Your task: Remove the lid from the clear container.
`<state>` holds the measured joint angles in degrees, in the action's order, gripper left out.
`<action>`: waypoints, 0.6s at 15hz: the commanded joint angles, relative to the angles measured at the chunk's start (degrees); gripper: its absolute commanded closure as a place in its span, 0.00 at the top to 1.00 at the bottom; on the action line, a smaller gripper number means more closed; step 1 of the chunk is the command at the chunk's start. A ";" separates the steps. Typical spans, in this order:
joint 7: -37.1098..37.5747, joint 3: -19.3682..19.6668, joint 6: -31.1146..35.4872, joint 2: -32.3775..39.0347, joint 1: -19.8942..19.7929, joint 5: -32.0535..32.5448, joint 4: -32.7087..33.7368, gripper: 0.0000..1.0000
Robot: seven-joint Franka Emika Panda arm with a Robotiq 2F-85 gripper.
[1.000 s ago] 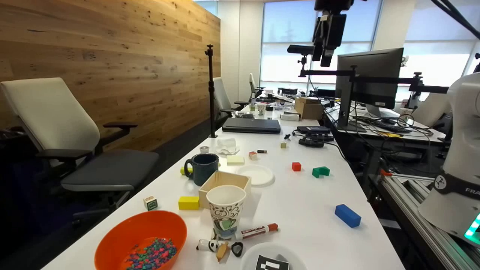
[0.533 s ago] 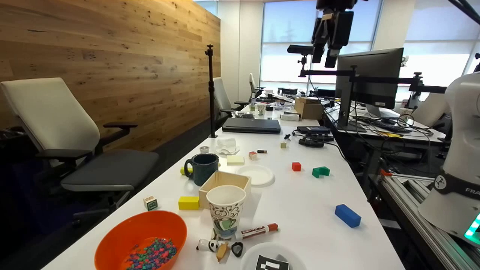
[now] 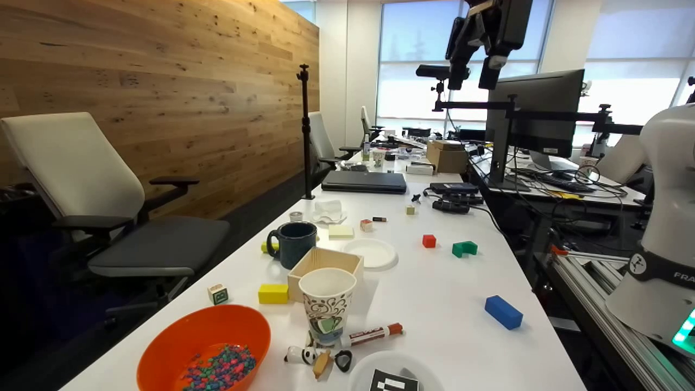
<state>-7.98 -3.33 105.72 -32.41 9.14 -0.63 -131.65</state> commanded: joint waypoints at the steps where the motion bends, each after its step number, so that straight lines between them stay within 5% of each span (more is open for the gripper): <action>1: -0.22 -0.32 -0.06 0.05 -0.38 -0.19 0.12 1.00; 9: 10.37 -4.06 13.40 3.40 1.19 -9.81 -1.83 1.00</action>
<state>-1.41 -5.50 113.51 -31.02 9.42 -6.48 -132.90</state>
